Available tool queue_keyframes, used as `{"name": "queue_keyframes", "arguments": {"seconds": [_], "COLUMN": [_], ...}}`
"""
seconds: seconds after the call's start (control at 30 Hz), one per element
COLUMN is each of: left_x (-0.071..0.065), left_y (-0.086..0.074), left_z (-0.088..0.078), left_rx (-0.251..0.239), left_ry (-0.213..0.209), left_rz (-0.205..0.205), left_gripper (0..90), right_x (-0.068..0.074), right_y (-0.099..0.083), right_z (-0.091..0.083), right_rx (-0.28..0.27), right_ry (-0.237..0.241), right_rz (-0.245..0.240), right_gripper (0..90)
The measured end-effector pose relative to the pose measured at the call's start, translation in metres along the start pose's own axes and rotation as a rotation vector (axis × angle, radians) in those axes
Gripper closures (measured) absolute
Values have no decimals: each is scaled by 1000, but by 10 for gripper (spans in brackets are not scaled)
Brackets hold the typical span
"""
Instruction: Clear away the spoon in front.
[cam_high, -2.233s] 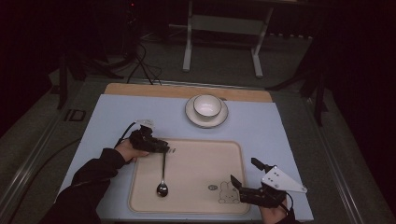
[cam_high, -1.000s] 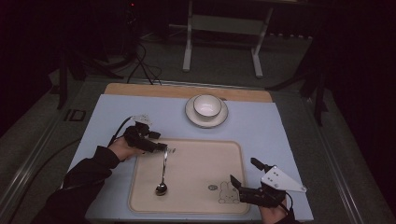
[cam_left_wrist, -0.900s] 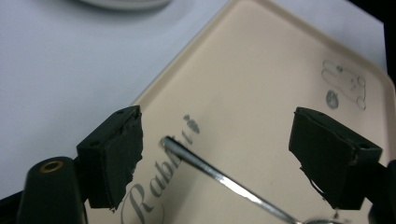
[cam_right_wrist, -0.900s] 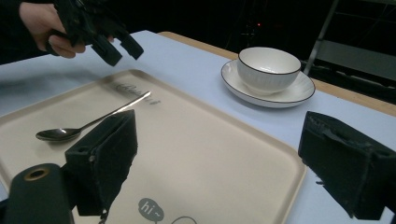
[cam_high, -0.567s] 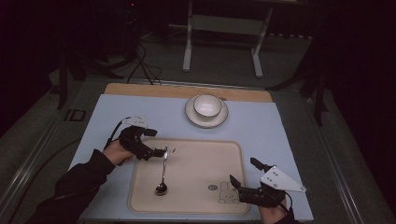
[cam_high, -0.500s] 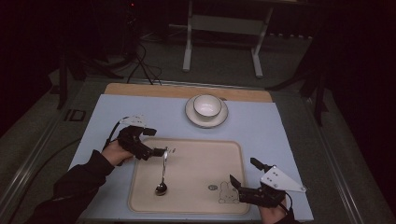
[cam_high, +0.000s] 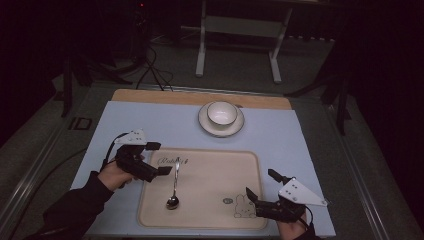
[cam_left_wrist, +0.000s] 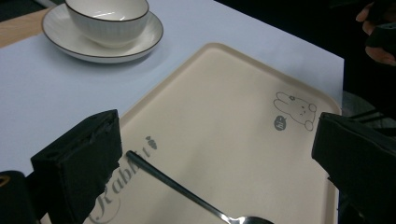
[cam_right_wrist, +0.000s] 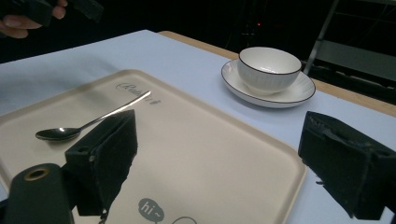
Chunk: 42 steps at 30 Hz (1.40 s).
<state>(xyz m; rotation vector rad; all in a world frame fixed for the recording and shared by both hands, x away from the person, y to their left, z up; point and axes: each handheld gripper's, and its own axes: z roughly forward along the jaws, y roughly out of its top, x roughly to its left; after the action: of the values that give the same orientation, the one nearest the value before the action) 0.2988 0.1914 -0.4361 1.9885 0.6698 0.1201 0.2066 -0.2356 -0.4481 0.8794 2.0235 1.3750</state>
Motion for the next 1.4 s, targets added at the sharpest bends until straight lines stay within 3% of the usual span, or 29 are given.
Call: {"name": "queue_keyframes", "arguments": {"seconds": [0.23,0.37,0.9,1.1,1.17,1.33,1.4], "left_x": [-9,-12,-19,-25,-26,-30,-29], "left_y": [-14,-24,-49,-61,-62,-61,-60], "left_z": [-5,-5,-3,6,11,18,20], "left_rx": [-4,-25,-91,-125,-114,-114,-125], "left_ry": [41,43,3,-30,-39,-26,-17], "left_rz": [14,19,29,8,14,46,42], "left_gripper": [22,22,22,22,21,21,21], "right_x": [1,1,1,1,1,1,1], "right_y": [0,0,0,0,0,-1,-1], "right_z": [0,0,1,1,1,0,0], "right_rx": [0,1,3,5,4,5,6], "right_ry": [-1,0,2,3,4,6,7], "right_rz": [-1,-2,-4,-6,-5,-5,-3], "right_gripper": [118,118,118,117,118,117,117]}}
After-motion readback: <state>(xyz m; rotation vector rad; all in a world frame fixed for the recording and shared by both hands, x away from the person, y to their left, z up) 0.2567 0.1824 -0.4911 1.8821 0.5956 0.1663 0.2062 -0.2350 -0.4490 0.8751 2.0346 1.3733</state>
